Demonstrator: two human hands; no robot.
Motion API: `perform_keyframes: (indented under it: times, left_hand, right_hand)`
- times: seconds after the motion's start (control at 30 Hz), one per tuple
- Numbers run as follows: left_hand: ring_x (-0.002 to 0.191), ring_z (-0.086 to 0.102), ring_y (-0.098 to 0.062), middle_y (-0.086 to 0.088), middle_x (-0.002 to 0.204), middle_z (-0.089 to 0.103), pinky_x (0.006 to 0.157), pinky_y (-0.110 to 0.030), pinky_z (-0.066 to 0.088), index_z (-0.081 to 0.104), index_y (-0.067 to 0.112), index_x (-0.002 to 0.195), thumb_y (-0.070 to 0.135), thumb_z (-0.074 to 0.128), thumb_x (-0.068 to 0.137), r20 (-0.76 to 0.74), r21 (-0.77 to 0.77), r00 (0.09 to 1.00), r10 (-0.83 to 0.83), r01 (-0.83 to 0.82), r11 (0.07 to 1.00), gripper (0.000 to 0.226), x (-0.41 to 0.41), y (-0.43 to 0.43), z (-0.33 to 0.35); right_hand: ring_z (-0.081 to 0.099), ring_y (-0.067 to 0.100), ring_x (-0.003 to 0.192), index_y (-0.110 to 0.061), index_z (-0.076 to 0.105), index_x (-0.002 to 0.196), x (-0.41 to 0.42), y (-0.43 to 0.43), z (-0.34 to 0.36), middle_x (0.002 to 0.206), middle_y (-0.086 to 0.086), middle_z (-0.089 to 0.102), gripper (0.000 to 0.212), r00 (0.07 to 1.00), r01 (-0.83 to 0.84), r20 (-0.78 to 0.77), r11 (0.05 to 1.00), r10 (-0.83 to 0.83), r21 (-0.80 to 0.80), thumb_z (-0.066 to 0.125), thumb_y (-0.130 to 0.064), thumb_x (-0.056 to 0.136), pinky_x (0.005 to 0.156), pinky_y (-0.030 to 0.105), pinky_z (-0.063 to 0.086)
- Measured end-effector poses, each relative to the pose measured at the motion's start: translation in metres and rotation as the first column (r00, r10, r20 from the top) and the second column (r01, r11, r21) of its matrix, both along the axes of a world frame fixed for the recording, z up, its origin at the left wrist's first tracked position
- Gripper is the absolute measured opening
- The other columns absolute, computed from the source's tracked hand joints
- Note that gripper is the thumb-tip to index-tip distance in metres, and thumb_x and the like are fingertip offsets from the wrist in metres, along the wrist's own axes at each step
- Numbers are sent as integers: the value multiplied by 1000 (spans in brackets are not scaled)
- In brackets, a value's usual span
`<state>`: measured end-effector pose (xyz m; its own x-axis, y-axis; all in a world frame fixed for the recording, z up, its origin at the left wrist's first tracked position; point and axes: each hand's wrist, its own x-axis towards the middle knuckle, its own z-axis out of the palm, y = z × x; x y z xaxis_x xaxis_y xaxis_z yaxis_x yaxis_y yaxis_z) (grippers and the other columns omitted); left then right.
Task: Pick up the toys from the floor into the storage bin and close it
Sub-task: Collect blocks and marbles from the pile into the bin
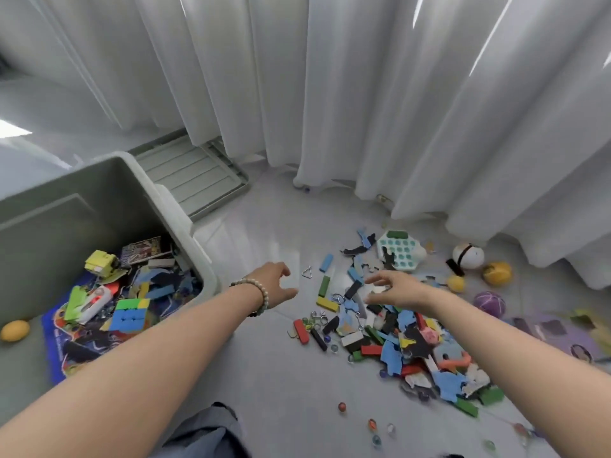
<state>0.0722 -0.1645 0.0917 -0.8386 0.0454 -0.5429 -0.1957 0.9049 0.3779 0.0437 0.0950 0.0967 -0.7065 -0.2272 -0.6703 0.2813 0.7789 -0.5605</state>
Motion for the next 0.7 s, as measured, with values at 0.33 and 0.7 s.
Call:
perform_keyframes:
  times: [0.33, 0.7]
  left_hand:
    - [124, 47, -21, -6, 137, 45, 104, -31, 37, 40, 16, 135, 42, 65, 82, 195, 19, 980, 30, -35, 999, 63, 16, 20, -109]
    - [87, 56, -17, -5, 117, 53, 89, -28, 46, 53, 17, 119, 28, 78, 72, 74, 189, 962, 263, -272, 943, 54, 29, 26, -154]
  right_hand:
    - [49, 19, 117, -20, 57, 120, 20, 19, -105, 131, 4, 50, 47, 998, 27, 53, 999, -25, -34, 76, -26, 77, 98, 32, 43]
    - [53, 16, 111, -18, 50, 120, 23, -26, -153, 124, -2, 54, 53, 985, 88, -149, 996, -89, -12, 76, -30, 76, 91, 29, 44]
